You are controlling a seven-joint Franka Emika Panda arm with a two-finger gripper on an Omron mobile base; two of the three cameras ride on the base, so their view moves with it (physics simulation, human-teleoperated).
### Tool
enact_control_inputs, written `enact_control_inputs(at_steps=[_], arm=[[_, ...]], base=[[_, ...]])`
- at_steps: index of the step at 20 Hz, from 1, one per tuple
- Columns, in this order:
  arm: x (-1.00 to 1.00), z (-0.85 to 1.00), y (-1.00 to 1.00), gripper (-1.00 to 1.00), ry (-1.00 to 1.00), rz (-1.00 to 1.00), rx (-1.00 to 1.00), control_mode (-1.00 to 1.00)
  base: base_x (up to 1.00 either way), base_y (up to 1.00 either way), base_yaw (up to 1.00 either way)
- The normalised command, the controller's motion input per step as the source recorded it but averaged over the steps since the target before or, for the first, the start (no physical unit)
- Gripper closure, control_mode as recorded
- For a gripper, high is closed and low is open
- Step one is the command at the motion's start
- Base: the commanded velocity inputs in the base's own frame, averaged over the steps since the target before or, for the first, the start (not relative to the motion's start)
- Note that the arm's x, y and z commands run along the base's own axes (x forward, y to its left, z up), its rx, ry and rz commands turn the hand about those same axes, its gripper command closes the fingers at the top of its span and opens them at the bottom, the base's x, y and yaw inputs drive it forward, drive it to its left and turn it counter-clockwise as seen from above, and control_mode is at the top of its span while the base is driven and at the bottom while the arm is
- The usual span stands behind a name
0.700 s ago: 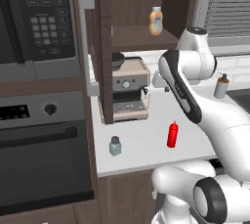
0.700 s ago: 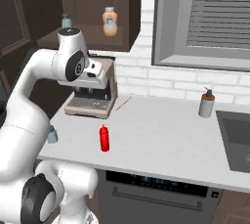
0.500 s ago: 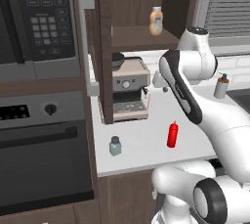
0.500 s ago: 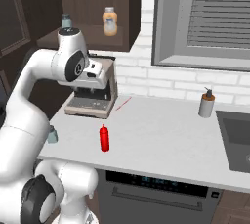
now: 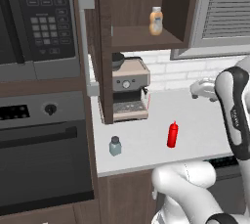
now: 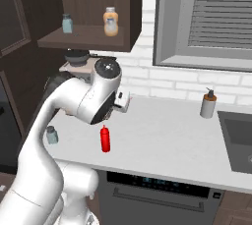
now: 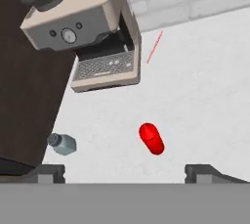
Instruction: Put the shaker and condiment bottle from the counter next to their counterparts in the cabinet.
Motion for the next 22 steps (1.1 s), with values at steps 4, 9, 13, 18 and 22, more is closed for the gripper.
enact_control_inputs(at_steps=[4,9,13,18,22], arm=[[-0.13,-0.47,-1.0,-1.0,-0.17,0.3,0.23,-1.0],[0.1,-0.84,-0.53,-1.0,-0.09,0.67,0.04,-1.0],[0.14,-0.88,-0.22,-1.0,-0.11,0.66,0.0,-1.0],[0.0,-0.46,-0.01,-1.0,-0.11,0.29,0.0,-1.0],[0.1,-0.08,0.04,-1.0,-0.01,0.0,0.0,-1.0]], base=[[0.0,0.0,0.0],[0.0,0.0,0.0],[0.0,0.0,0.0],[0.0,0.0,0.0],[0.0,0.0,0.0]])
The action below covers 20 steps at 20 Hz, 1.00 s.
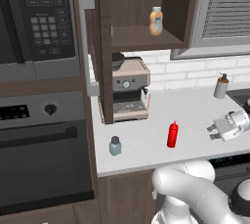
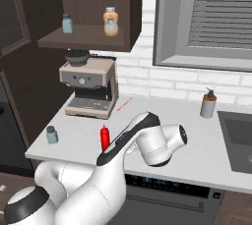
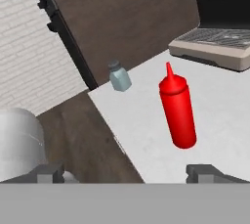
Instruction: Put the shaker and condiment bottle from the counter next to their counterparts in the cabinet.
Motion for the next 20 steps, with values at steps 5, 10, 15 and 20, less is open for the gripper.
enact_control_inputs(at_steps=[5,10,15,20], arm=[[0.57,-0.43,0.4,-1.0,-0.09,-0.04,0.05,-1.0],[0.61,-0.41,0.0,-1.0,-0.06,0.0,0.06,-1.0],[0.42,-0.46,0.22,-1.0,-0.07,0.01,0.04,-1.0],[0.0,0.0,0.0,-1.0,0.0,0.01,0.0,-1.0]], base=[[0.0,0.0,0.0],[0.0,0.0,0.0],[0.0,0.0,0.0],[0.0,0.0,0.0]])
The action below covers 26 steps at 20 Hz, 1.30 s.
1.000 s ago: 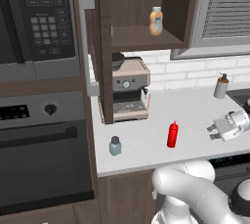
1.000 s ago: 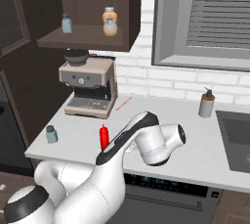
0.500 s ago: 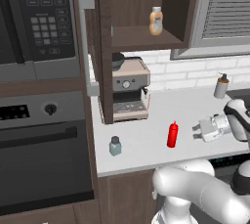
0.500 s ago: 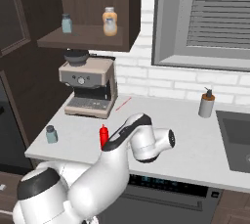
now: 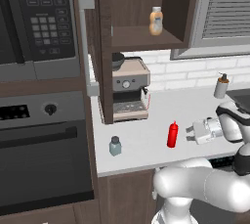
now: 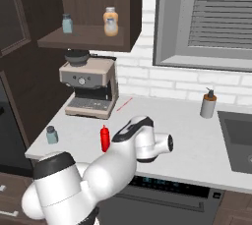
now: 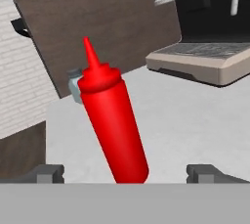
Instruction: Put the shaker and condiment bottle from the counter next to their counterparts in the cabinet.
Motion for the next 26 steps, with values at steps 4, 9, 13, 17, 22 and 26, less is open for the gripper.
enact_control_inputs(at_steps=[4,9,13,17,22,26], arm=[[-0.04,-0.01,0.05,-1.0,-0.05,0.0,0.0,-1.0],[-0.04,-0.1,0.39,-1.0,-0.12,0.0,0.0,-1.0],[0.0,-0.07,0.39,-1.0,-0.07,0.0,0.0,-1.0],[0.02,-0.01,0.29,-1.0,-0.01,0.0,0.0,-1.0],[0.22,0.0,0.12,-1.0,0.0,0.0,0.0,-1.0],[0.16,-0.03,0.16,-1.0,0.0,0.0,0.0,-1.0]], base=[[0.0,0.0,0.0],[0.0,0.0,0.0],[0.0,0.0,0.0],[0.0,0.0,0.0],[0.0,0.0,0.0],[0.0,0.0,0.0]])
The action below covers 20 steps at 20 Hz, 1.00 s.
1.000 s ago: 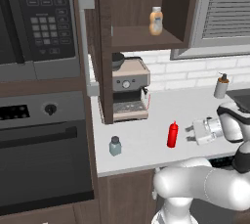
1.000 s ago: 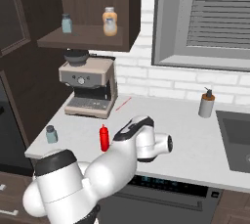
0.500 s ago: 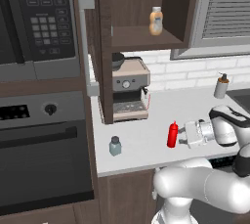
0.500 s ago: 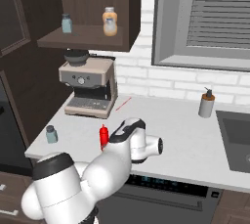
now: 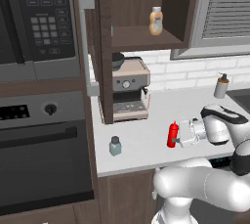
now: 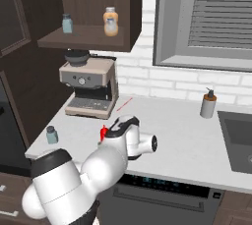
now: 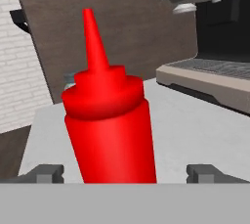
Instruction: Put the shaker and condiment bottle from the counter next to their counterparts in the cabinet.
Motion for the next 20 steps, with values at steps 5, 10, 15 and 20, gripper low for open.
enact_control_inputs(at_steps=[5,10,15,20], arm=[[0.0,-0.07,0.22,1.0,0.0,0.0,0.0,-1.0],[0.05,0.03,0.05,1.0,0.04,0.0,0.01,-1.0],[-0.13,0.93,-0.02,1.0,-0.01,-0.02,0.14,-1.0],[-0.16,1.0,0.09,1.0,-0.05,-0.12,0.11,-1.0]], base=[[0.0,0.0,0.0],[0.0,0.0,0.0],[0.0,0.0,0.0],[0.0,0.0,0.0]])
